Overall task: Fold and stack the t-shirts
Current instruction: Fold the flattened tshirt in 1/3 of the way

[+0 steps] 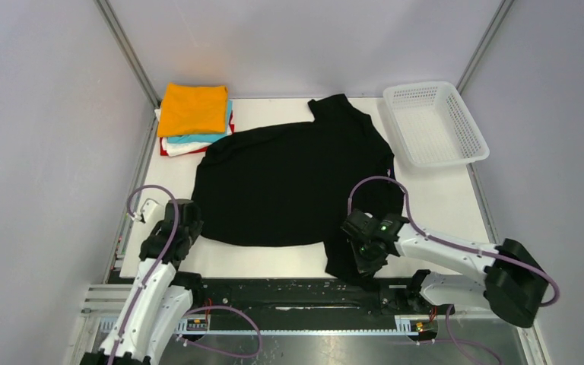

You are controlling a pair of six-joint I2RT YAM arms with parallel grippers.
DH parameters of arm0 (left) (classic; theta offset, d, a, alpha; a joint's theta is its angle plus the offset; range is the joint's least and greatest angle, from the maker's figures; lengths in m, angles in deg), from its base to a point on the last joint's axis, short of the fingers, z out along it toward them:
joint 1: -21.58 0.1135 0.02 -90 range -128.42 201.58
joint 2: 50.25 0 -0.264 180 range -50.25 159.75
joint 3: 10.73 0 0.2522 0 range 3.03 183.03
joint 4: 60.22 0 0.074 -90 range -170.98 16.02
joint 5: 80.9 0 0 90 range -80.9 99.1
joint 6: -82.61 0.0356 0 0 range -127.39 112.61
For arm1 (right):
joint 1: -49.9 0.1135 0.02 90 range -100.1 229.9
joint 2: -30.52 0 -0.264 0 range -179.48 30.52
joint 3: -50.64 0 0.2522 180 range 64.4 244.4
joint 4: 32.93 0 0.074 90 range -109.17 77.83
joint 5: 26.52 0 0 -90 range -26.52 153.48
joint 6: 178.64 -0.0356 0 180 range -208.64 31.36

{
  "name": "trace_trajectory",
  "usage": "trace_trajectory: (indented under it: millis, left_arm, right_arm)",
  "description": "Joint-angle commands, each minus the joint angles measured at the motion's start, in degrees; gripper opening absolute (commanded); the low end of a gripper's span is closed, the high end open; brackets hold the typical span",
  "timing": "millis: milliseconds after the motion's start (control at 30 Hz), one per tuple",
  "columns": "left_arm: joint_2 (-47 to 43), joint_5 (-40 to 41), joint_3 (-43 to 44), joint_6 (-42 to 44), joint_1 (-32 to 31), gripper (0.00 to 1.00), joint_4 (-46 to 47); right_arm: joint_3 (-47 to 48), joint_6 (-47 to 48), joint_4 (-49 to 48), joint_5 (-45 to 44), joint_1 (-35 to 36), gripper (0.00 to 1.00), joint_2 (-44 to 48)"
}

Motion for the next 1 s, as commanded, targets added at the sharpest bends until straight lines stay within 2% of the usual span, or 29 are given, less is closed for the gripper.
trace_trajectory:
  millis: [0, 233, 367, 500, 700, 967]
  left_arm:
    - [-7.94, 3.51, -0.55, -3.46, 0.29, 0.00, -8.47]
    - [-18.09, -0.43, -3.46, -5.75, 0.21, 0.00, -12.17]
    - [-18.10, 0.02, -2.00, -5.96, 0.21, 0.00, -12.79]
    - [-16.61, 0.24, 0.01, -4.43, 0.20, 0.00, -10.85]
    - [-10.67, -0.42, 2.37, -2.94, 0.28, 0.00, -1.75]
    - [3.38, -1.42, 7.59, -1.53, 0.29, 0.00, 8.90]
  right_arm:
    - [0.26, 0.71, 8.56, 6.14, 2.61, 0.00, 6.56]
    - [1.57, -0.84, 16.29, 10.91, 7.56, 0.00, 11.88]
    - [1.35, -1.82, 16.42, 12.22, 8.04, 0.00, 14.93]
    - [5.15, 0.29, 15.26, 7.00, 7.55, 0.00, 13.39]
    - [12.51, 7.35, 12.37, 5.44, -2.06, 0.00, 9.12]
    - [20.77, 11.68, 8.91, 2.27, -11.41, 0.00, 4.61]
